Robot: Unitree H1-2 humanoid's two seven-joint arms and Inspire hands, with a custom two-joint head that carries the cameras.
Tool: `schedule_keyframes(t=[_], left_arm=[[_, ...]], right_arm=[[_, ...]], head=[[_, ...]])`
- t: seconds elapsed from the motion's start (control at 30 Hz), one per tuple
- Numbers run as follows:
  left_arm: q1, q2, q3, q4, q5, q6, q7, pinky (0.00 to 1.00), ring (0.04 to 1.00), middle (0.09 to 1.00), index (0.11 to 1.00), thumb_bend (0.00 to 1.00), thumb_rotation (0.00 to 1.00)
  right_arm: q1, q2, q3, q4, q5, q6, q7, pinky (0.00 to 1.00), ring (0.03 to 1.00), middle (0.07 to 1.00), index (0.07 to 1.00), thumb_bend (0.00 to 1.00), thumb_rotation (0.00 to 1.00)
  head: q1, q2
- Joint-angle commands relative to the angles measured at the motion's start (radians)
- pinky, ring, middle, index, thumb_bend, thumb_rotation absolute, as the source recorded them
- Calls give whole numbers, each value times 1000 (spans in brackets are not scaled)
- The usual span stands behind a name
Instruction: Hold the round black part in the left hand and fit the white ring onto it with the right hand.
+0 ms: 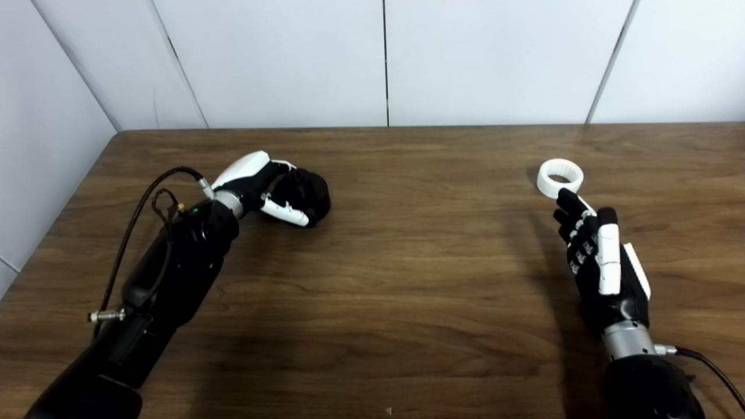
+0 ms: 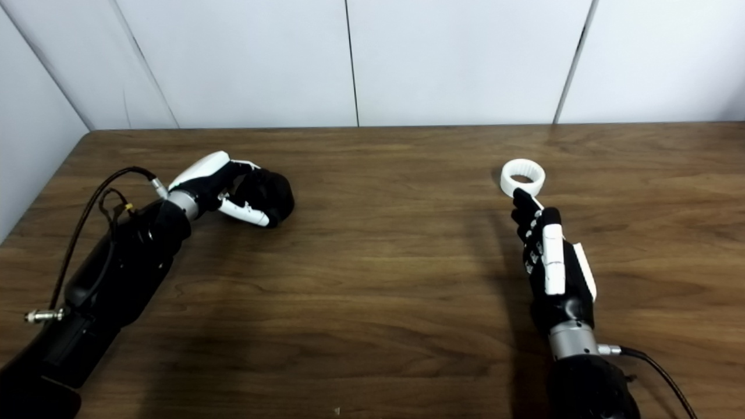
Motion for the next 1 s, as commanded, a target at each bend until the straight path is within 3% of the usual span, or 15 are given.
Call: schedule_keyframes(t=[0.0,0.33,0.97], left_arm=[[-7,19,8,-43,26,-35,37,867,1000,929,771,903,302],[77,-14,16,-152,33,-45,59,879,999,933,774,892,311],[204,-100,-28,-369,99,-30,-1,865,993,927,777,880,331]], right_arm=[[-15,-7,-4,-43,10,-25,9,1000,932,920,870,632,1000],[-22,-16,-2,-47,5,-15,7,1000,929,922,865,631,1000],[-25,-11,9,-57,-8,-2,3,1000,937,922,861,648,1000]], head=[[1,1],[4,3],[-3,19]])
